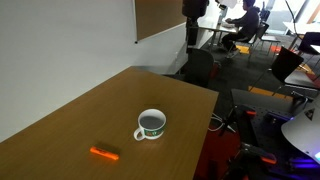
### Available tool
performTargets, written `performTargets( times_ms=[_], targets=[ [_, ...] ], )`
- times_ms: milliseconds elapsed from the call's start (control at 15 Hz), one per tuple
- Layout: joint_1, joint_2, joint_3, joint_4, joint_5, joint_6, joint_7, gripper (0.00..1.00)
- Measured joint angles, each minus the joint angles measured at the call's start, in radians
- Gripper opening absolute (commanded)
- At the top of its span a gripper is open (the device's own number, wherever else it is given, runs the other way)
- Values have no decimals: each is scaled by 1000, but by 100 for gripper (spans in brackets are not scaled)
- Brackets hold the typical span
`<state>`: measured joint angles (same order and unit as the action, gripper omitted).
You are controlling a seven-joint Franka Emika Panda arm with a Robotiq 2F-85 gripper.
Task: Move the cup to the right
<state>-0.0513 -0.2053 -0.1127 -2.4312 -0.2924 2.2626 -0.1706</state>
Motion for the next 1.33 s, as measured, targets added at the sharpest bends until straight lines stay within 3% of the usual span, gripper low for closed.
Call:
performTargets(
  times_ms=[333, 600, 1333],
  targets=[
    [-6, 154, -16, 1, 118, 158, -68, 100],
    [-6, 258, -5, 7, 256, 204, -156, 100],
    [-6, 497, 49, 163, 271, 209, -128, 100]
  ],
)
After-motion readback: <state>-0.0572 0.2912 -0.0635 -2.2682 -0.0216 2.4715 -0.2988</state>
